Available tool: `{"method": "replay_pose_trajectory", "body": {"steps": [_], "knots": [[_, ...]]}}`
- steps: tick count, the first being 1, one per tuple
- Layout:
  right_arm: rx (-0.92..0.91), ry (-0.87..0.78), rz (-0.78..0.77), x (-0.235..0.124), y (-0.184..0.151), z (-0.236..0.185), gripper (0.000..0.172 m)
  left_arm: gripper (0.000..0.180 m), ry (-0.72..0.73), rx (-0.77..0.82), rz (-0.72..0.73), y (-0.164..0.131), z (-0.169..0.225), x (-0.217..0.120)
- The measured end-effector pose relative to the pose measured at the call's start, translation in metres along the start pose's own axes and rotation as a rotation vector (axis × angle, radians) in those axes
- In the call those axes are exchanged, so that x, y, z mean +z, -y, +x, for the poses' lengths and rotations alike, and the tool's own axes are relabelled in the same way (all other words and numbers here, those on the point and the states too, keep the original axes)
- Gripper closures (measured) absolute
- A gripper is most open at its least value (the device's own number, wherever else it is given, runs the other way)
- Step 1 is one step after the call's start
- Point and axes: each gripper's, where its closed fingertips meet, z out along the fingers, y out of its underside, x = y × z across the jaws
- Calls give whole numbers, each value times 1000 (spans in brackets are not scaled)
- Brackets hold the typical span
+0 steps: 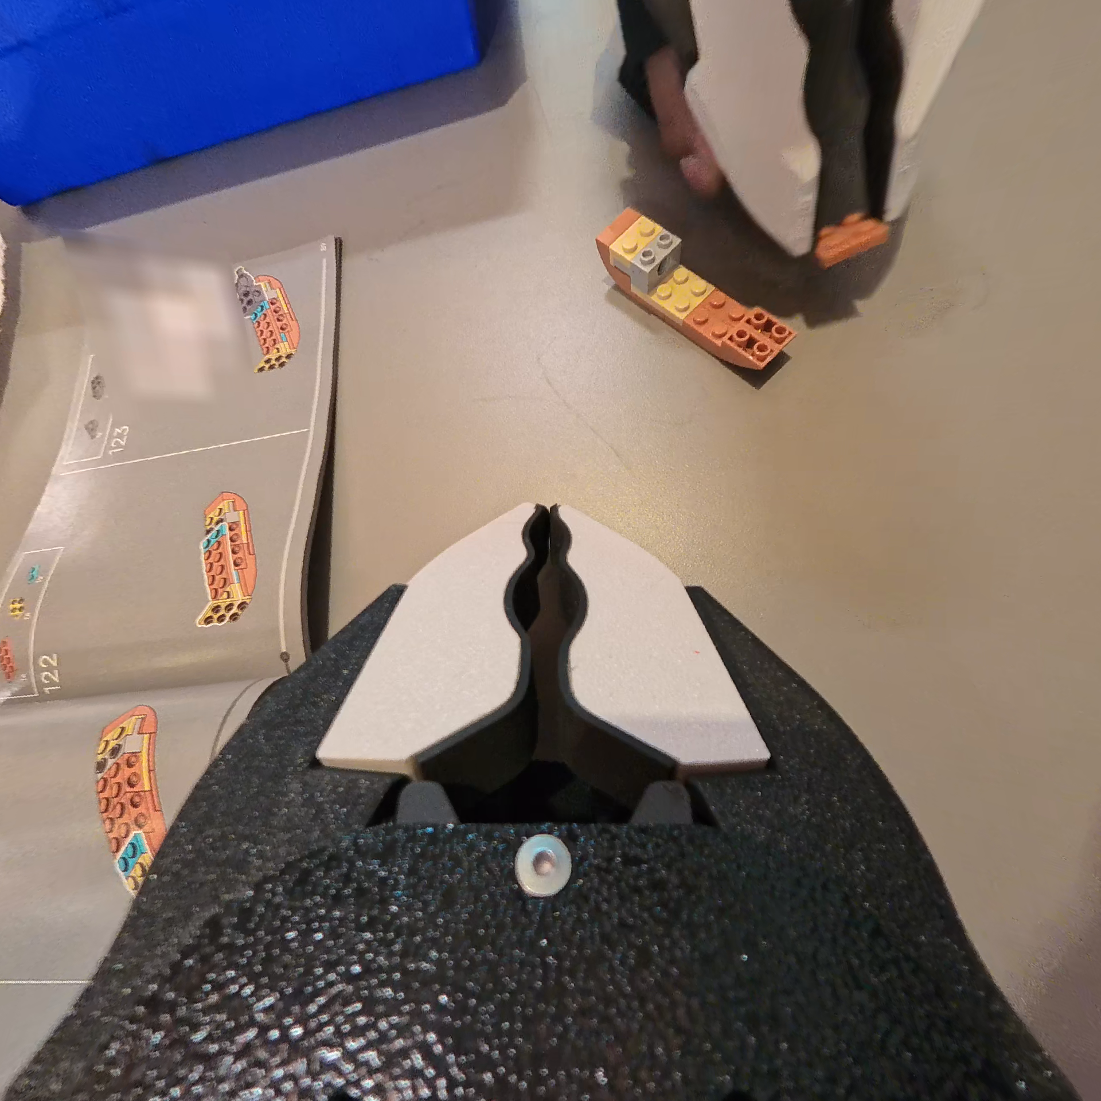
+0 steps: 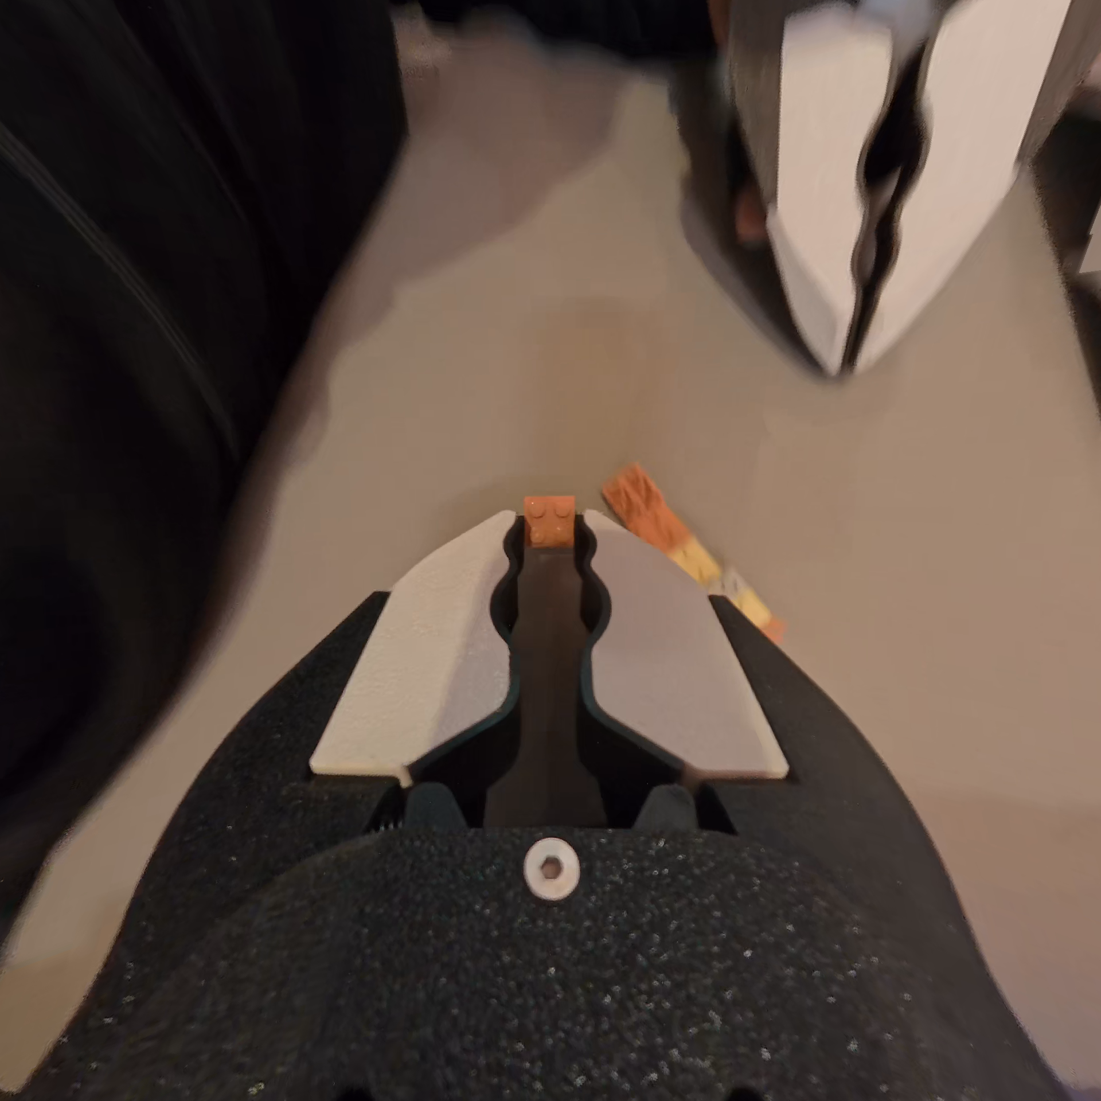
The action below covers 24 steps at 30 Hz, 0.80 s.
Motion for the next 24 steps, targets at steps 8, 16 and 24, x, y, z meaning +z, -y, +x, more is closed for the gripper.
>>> {"method": "replay_pose_trajectory", "body": {"steps": [8, 16, 24], "knots": [[212, -135, 57, 24, 51, 18, 156, 180, -11, -14, -2, 0, 0, 0], [213, -279, -18, 40, 50, 33, 156, 180, -10, -26, -4, -1, -1, 0], [207, -309, -64, 49, 37, 40, 155, 180, -9, -27, -5, -1, -1, 0]]}}
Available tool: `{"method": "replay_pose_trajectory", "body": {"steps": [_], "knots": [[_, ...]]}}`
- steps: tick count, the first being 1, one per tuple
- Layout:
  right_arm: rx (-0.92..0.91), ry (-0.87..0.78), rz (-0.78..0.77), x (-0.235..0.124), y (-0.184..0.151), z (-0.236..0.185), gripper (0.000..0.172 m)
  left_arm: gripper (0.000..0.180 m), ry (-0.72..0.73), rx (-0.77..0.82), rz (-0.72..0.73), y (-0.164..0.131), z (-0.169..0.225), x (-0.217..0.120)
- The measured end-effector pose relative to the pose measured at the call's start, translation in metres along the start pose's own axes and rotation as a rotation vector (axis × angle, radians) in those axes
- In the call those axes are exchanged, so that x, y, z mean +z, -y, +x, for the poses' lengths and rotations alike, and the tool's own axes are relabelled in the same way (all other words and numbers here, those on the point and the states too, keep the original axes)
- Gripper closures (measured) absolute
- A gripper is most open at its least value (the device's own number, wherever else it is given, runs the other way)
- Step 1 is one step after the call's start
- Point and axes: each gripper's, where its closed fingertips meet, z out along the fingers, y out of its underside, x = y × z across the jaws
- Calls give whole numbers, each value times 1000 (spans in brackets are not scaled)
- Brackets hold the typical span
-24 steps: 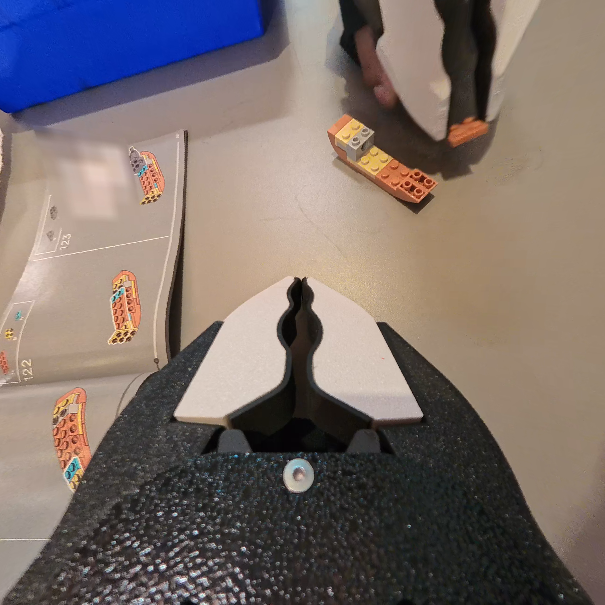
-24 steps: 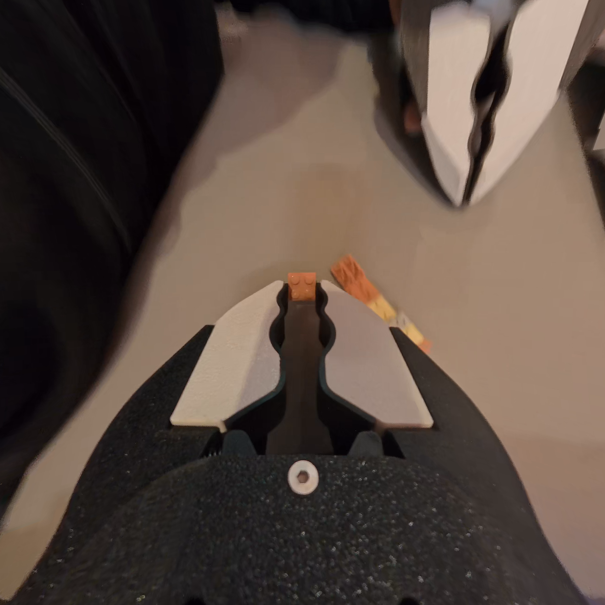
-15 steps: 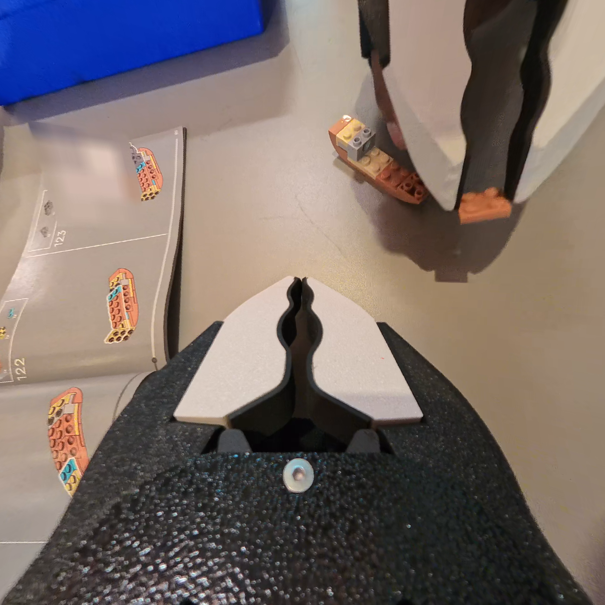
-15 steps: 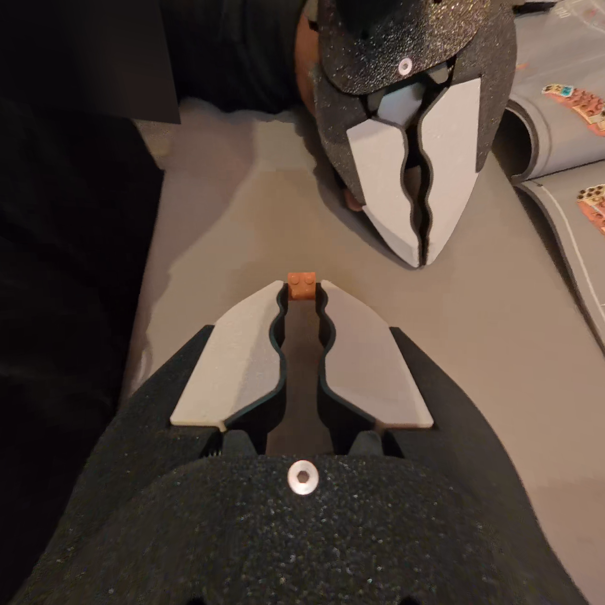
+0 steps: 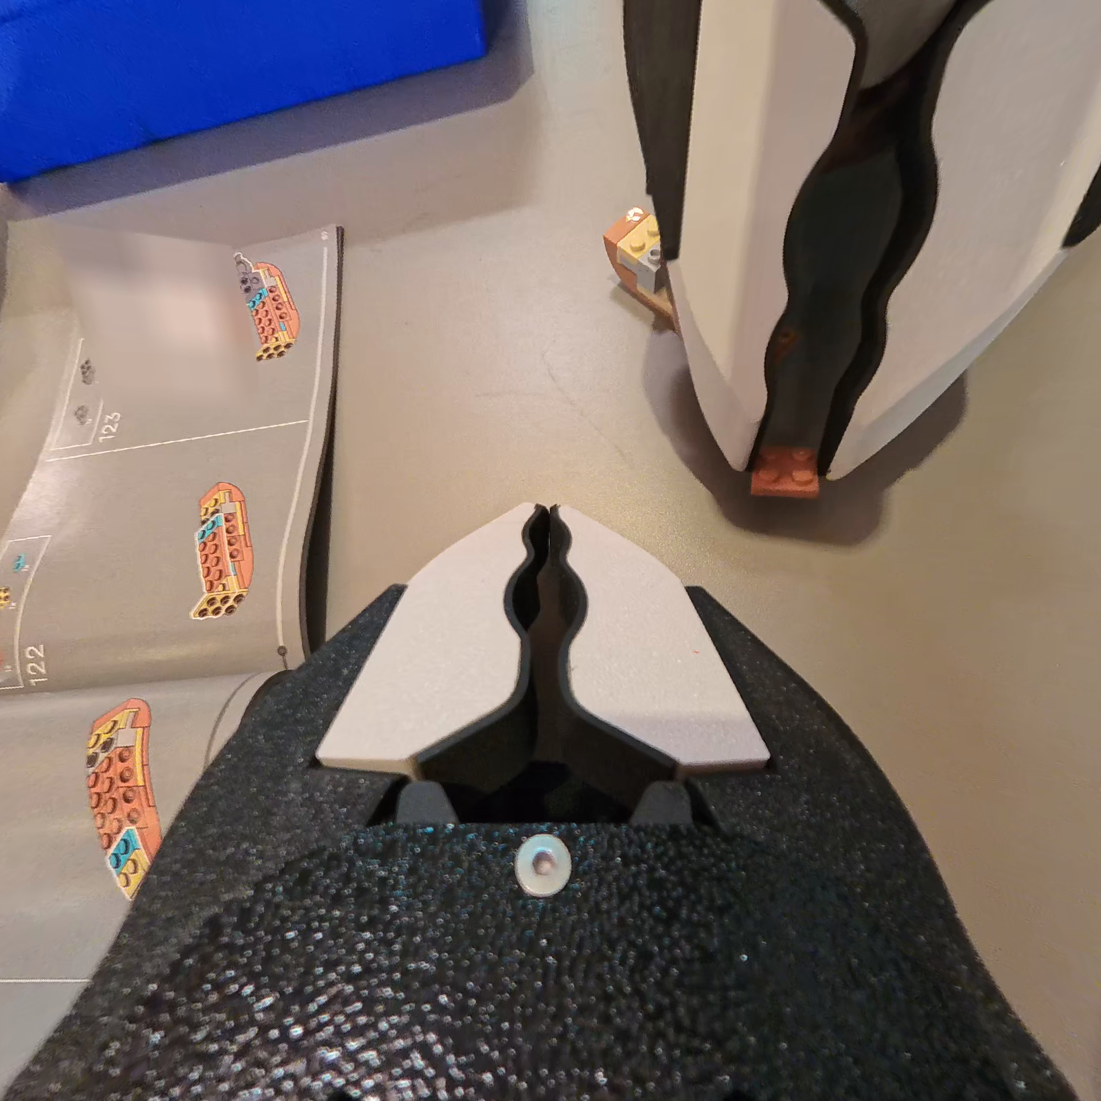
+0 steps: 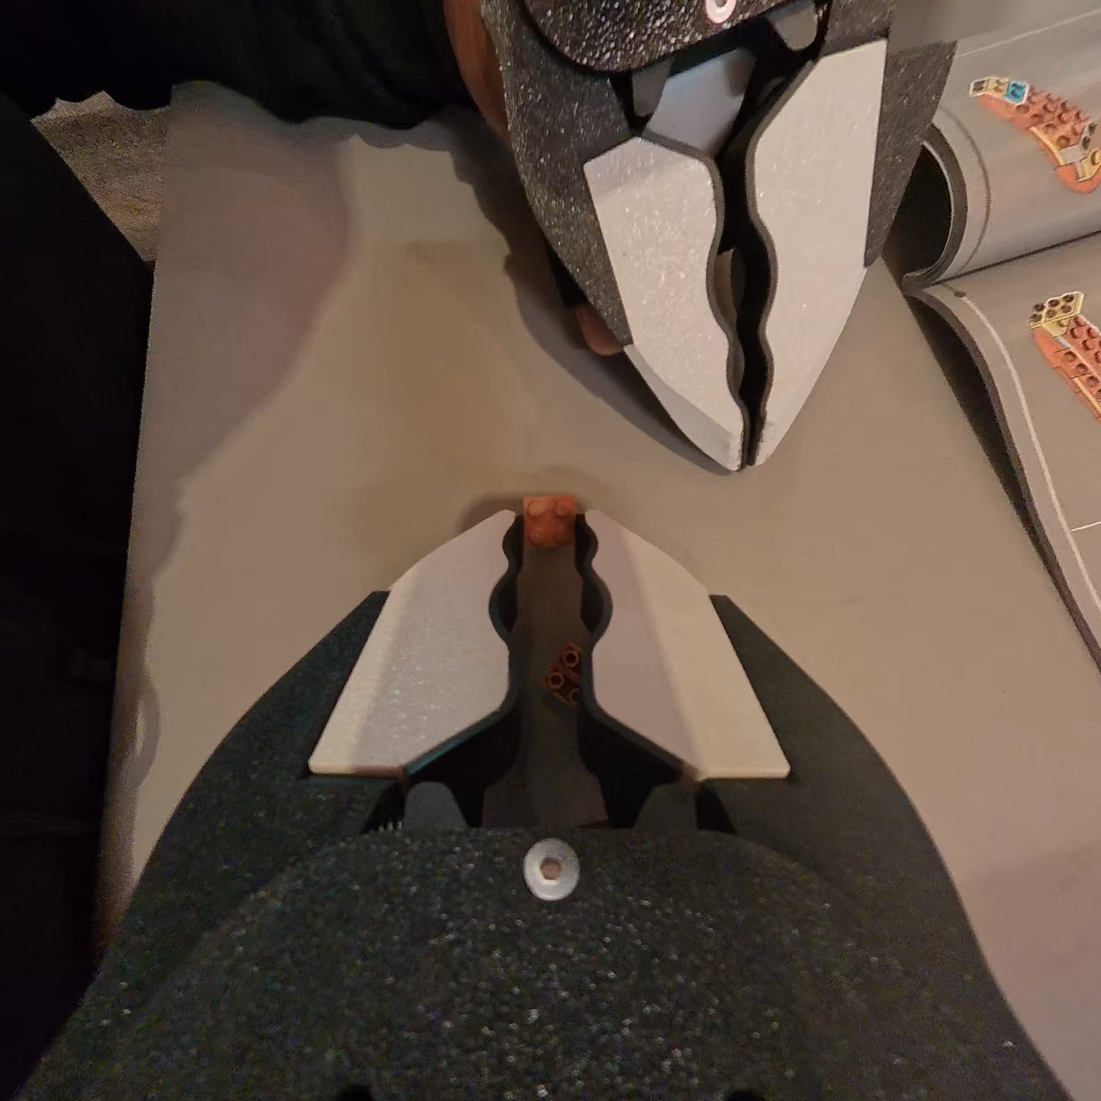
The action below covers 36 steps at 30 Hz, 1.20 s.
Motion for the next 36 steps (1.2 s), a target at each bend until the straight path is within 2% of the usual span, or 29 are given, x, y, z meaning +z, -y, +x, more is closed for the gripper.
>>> {"method": "replay_pose_trajectory", "body": {"steps": [7, 10, 13, 17, 19, 21, 25, 30, 33, 36], "knots": [[4, 6, 21, 0, 3, -1, 145, 180, 0, 1, 0, 0, 0, 0], [29, 13, 79, -15, 13, -1, 143, 180, 1, 5, 1, -1, 0, -1], [51, -31, 166, -52, 24, 9, 143, 180, -6, -4, 0, -1, 0, -1], [81, -174, 323, -139, 31, 33, 146, 180, -10, -23, -3, -1, -2, 0], [89, -281, 361, -185, 22, 50, 149, 179, -12, -36, -6, -1, -3, 1], [104, -398, 333, -221, 4, 73, 149, 178, -17, -48, -8, -1, -4, 1], [117, -524, 207, -262, -35, 114, 149, 177, -36, -71, -12, -2, -5, 2], [137, -560, 127, -278, -66, 163, 149, 177, -75, -107, -21, -3, -4, 2], [158, -560, 159, -276, -74, 183, 151, 177, -86, -119, -24, -4, -4, 2], [170, -564, 118, -267, -93, 192, 151, 176, -87, -132, -26, -4, -5, 3]]}}
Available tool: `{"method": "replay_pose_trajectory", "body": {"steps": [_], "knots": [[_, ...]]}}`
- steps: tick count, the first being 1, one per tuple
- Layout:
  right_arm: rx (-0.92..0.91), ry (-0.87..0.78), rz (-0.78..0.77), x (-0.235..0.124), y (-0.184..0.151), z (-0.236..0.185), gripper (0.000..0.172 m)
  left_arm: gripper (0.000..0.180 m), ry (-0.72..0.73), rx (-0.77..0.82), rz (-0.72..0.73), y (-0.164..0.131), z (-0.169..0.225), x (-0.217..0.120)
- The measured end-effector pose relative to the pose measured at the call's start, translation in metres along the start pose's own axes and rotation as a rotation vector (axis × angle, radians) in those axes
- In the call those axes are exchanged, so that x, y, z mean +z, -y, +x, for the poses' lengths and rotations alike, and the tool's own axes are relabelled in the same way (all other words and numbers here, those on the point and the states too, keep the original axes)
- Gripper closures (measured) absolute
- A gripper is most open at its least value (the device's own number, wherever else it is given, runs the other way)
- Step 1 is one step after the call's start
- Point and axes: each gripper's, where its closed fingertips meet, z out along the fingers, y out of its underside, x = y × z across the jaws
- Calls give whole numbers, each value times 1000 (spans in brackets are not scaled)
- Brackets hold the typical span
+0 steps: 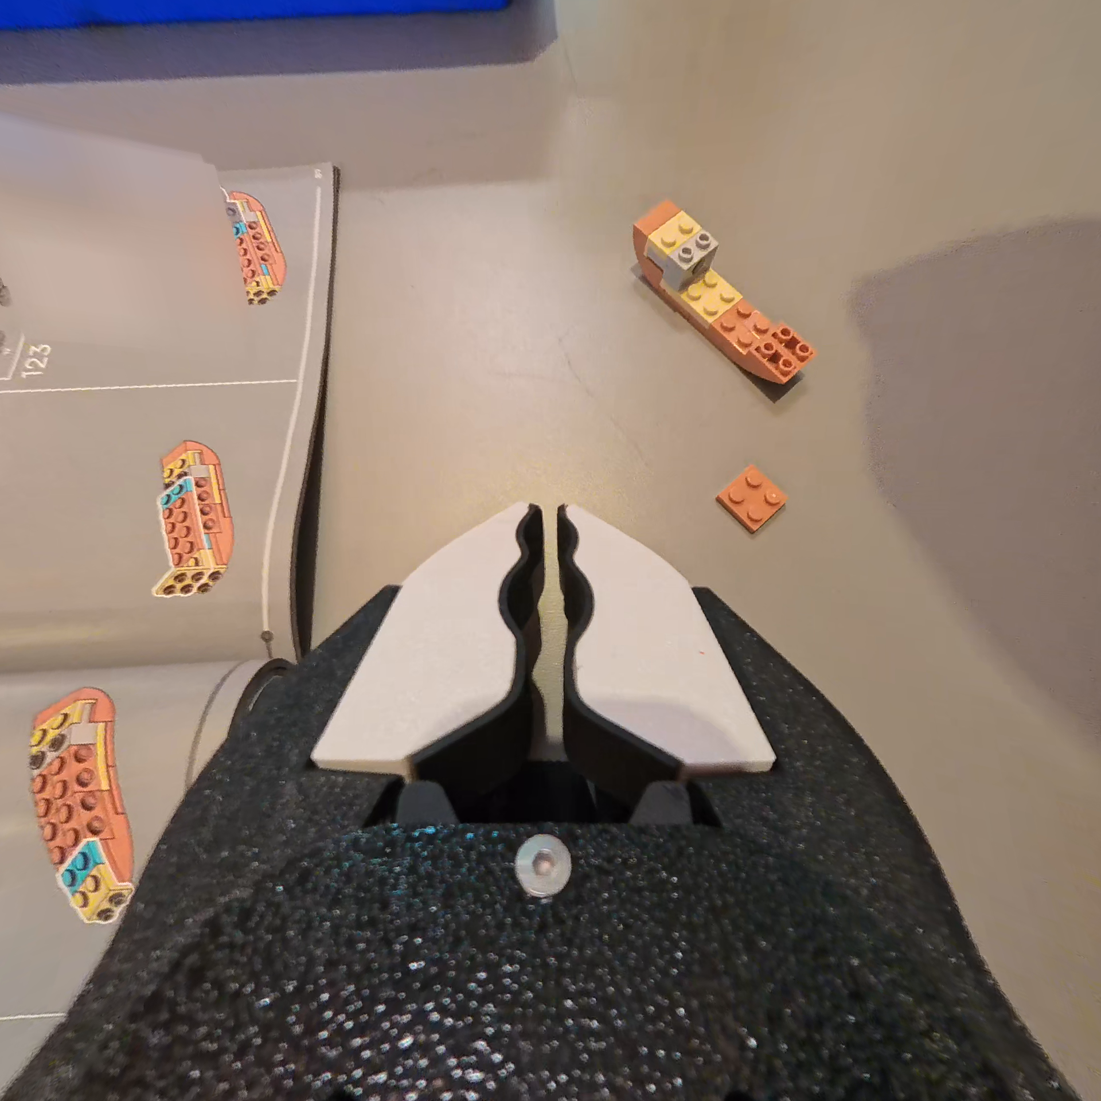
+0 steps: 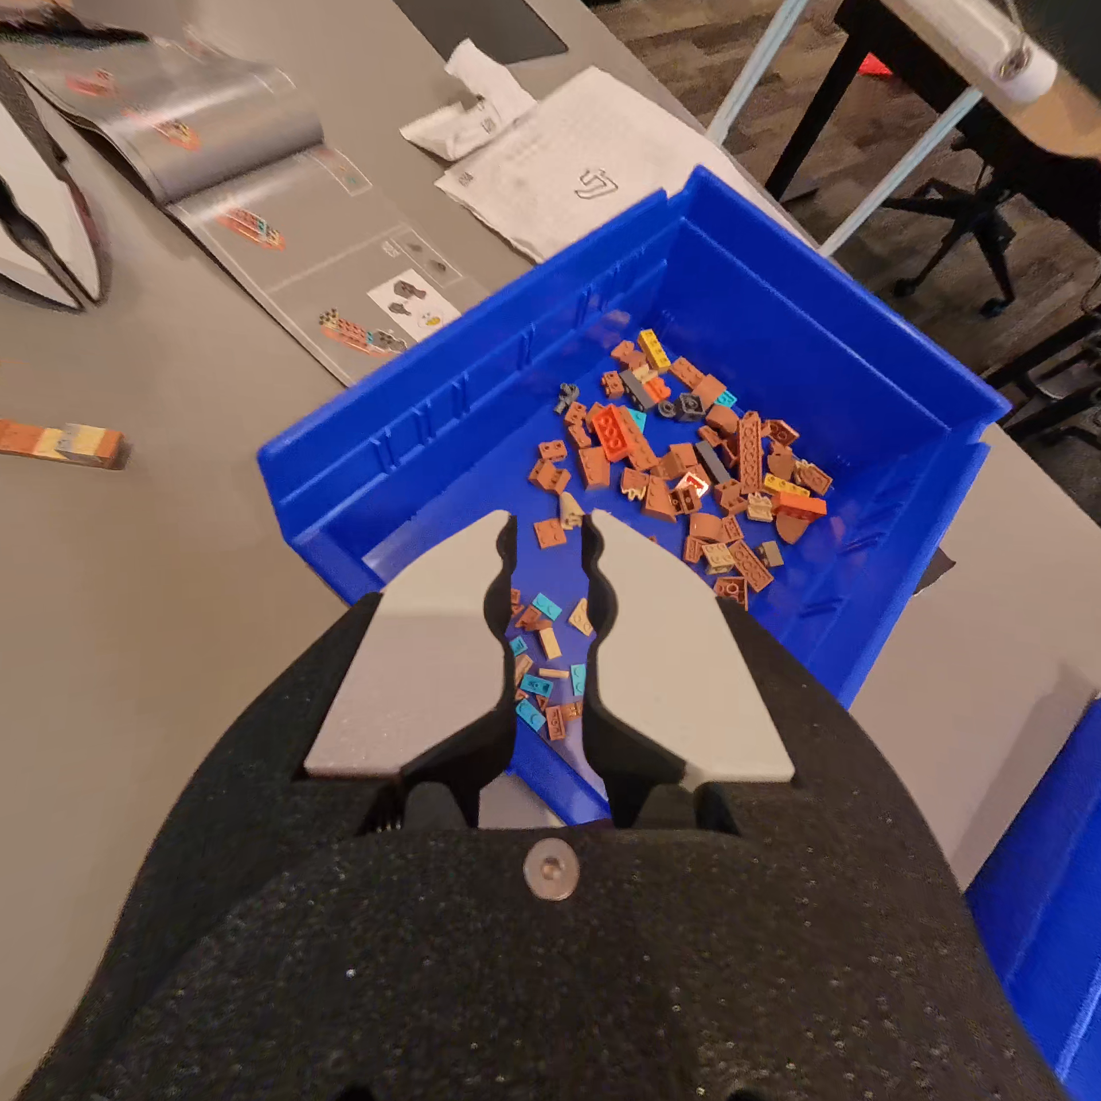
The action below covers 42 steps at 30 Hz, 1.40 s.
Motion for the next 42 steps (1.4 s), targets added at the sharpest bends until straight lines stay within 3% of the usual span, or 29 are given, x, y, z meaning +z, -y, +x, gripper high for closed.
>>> {"method": "replay_pose_trajectory", "body": {"steps": [12, 28, 37, 42], "knots": [[-2, 22, -57, 17, -22, -4, 151, 176, -8, 6, 0, -1, 2, -1], [-45, 71, -93, 27, -21, -12, 152, 175, -19, -9, -4, -1, 1, 0], [-214, 299, -469, 106, -17, -12, 154, 175, -4, -34, -5, -1, -2, 0], [-219, 303, -478, 131, -23, -8, 154, 175, 2, -38, -5, -1, -3, 0]]}}
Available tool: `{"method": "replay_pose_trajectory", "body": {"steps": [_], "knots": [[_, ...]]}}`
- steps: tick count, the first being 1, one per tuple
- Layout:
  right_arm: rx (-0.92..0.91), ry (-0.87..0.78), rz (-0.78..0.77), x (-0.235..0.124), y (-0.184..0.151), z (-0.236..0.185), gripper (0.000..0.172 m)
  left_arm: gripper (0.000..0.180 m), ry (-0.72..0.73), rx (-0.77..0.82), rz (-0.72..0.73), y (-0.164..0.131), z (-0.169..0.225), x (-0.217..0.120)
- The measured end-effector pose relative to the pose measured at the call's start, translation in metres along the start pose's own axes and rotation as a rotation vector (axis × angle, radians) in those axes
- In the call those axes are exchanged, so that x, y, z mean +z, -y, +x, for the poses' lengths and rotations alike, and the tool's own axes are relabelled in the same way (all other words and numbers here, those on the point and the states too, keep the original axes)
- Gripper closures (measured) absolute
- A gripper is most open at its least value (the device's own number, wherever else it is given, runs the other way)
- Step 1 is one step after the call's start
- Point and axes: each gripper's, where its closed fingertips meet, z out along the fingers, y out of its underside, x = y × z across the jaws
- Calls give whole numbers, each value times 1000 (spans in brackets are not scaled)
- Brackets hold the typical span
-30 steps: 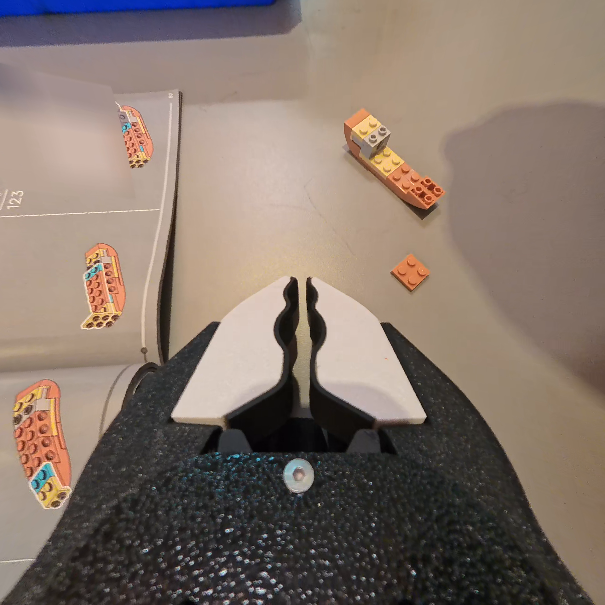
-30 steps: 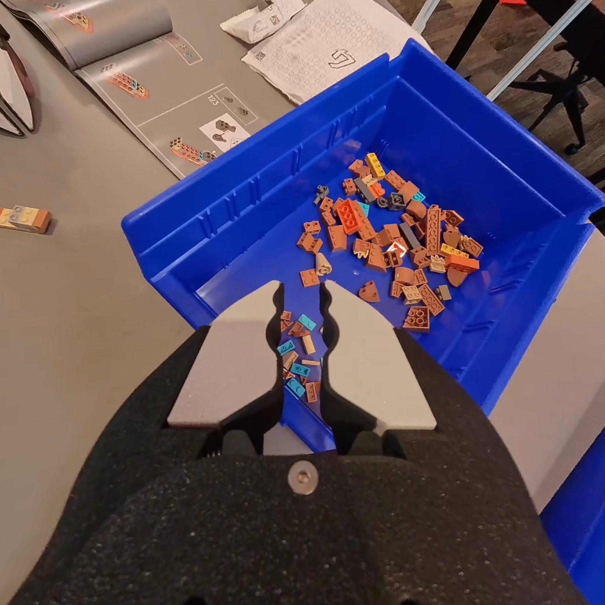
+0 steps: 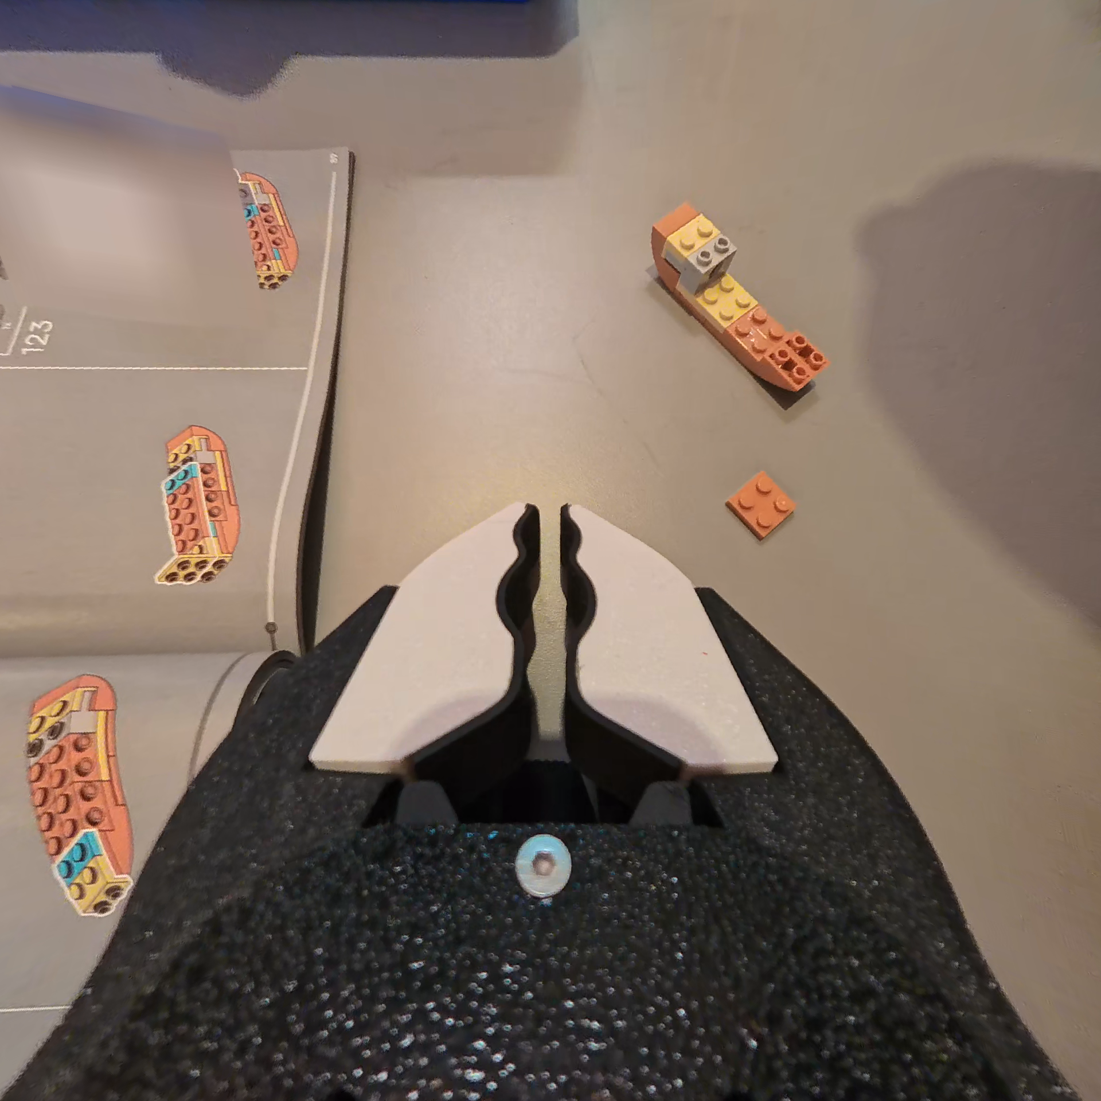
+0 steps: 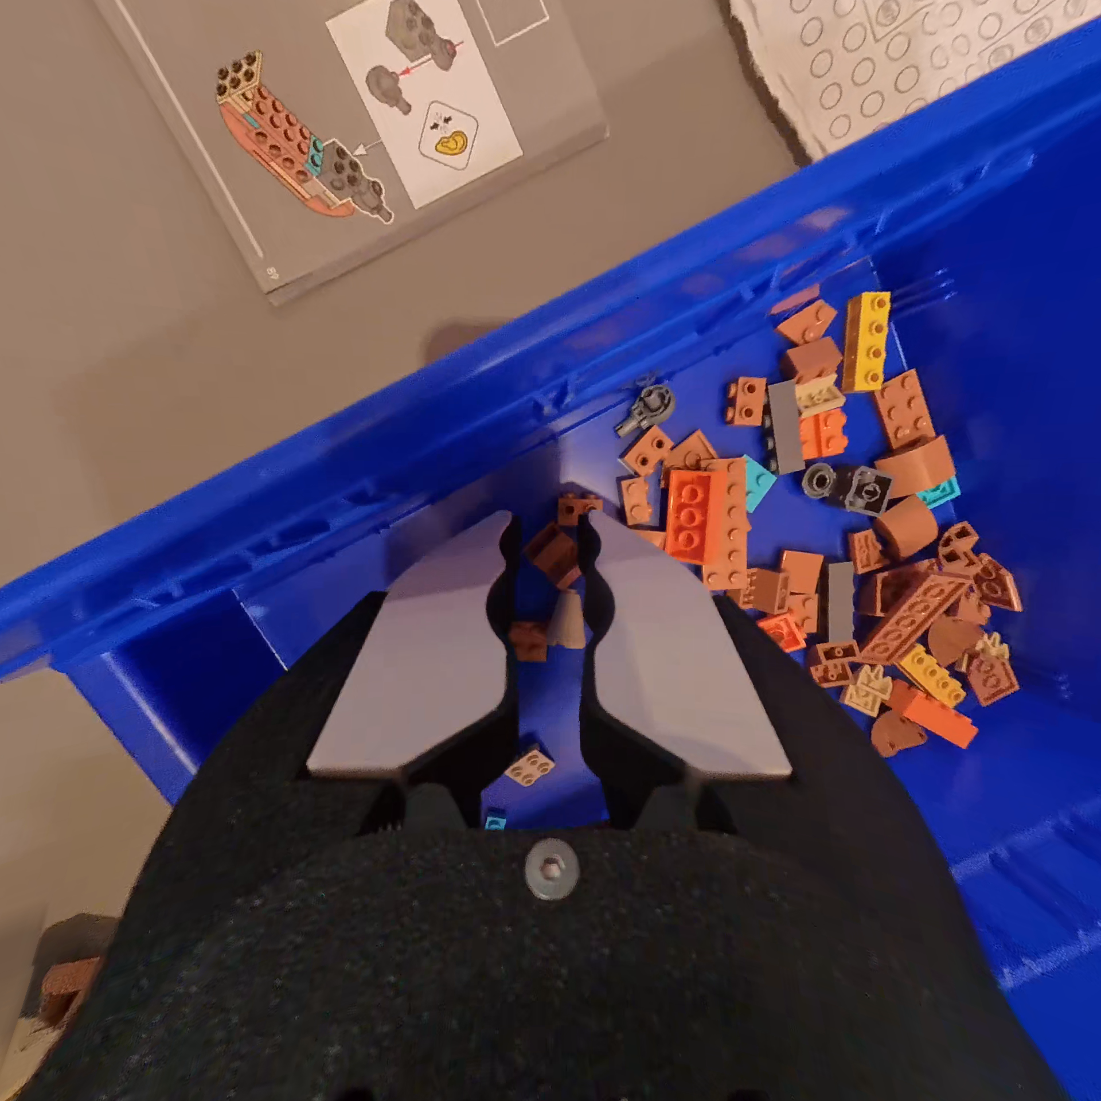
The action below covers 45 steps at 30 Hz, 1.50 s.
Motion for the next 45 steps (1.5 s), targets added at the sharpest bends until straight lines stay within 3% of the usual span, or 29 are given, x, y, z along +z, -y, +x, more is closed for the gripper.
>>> {"method": "replay_pose_trajectory", "body": {"steps": [13, 20, 23, 26, 29, 31, 33, 36, 41, 45], "knots": [[-19, -30, -110, 24, -12, 10, 150, 175, -1, 2, 0, 0, 0, 0], [-19, -12, -74, 24, -6, 6, 155, 175, 3, 6, 1, 0, 0, 0], [-28, 9, 68, -1, 8, -4, 155, 175, 8, 9, 2, 0, 0, 0], [-51, 18, 282, -57, 25, -28, 155, 175, 14, 14, 4, 1, 0, 0], [-94, 63, 454, -110, 36, -78, 155, 175, 16, 17, 4, 1, 1, 0], [-128, 112, 491, -123, 37, -121, 155, 176, 16, 18, 4, 1, 1, 0], [-147, 159, 472, -113, 35, -160, 155, 176, 21, 23, 6, 1, 1, 0], [-150, 183, 348, -68, 22, -198, 155, 176, 31, 36, 9, 1, 1, -1], [-147, 191, 130, -1, -5, -224, 155, 175, 46, 59, 14, 1, 2, -2], [-184, 153, 67, 8, -9, -225, 148, 175, 49, 66, 14, 1, 3, -2]]}}
